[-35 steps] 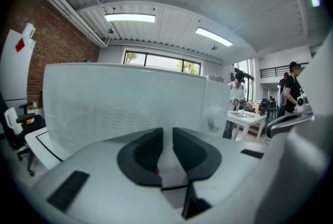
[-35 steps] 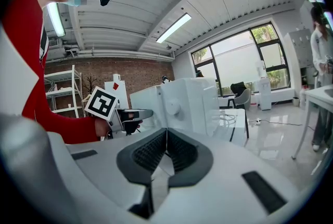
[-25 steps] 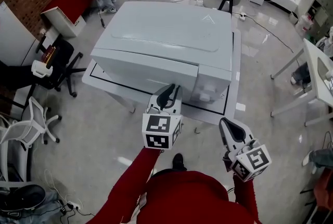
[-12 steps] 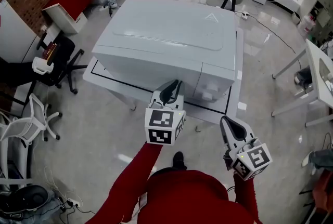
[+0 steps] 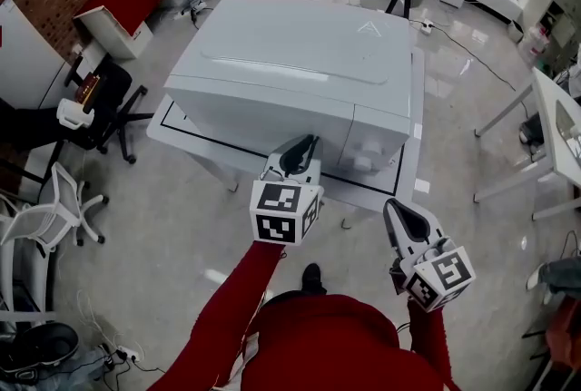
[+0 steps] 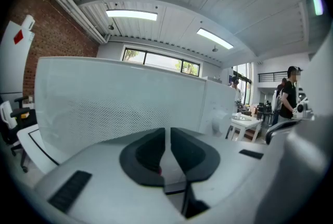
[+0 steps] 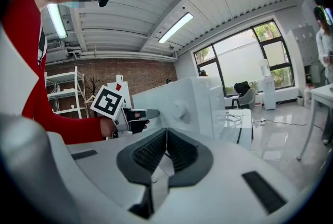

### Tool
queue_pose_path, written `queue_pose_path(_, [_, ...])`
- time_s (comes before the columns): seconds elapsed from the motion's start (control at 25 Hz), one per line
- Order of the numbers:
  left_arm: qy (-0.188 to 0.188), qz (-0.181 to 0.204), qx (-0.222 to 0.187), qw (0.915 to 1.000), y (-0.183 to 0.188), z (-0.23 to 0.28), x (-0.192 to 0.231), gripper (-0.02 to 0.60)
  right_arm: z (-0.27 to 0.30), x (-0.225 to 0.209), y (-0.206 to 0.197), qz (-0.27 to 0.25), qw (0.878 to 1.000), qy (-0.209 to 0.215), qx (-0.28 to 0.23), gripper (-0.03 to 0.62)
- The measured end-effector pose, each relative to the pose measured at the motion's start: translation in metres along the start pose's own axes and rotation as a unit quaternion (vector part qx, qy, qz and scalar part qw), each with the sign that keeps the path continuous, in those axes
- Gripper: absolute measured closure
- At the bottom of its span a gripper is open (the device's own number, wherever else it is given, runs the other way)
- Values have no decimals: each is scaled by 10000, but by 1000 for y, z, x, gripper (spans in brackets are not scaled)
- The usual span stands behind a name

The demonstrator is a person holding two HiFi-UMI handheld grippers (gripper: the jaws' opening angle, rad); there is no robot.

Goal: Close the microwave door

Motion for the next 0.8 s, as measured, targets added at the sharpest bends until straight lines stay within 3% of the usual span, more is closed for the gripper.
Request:
queue_pose_path(0.12, [-482,-111,-300,9983,10,-13,-1,559,-1,2,5,-66,10000,17,-64,580])
queue_pose_path(0.32, [-1088,39,-817,9907,24,-44,-5,571,-3,4,10,-125,9997,32,-206,579])
queue_pose_path(0.52, [-1175,254,-817,9894,14,-81,-9,571,-8,11,10,-156,9995,122,-247,579])
queue_pose_path(0.8, [-1180,128,-579,9912,-14,-124,-15,571,-17,22,11,-249,9987,202,-388,579])
Point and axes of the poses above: the fingertips, and each gripper's own axes: z forward along the fingers, x to its left, y out of its top, the point moved 8 cm from there along -z, backward along the fingers, and after that the axes turned 9 degrees about -z, right-handed, at the moved point
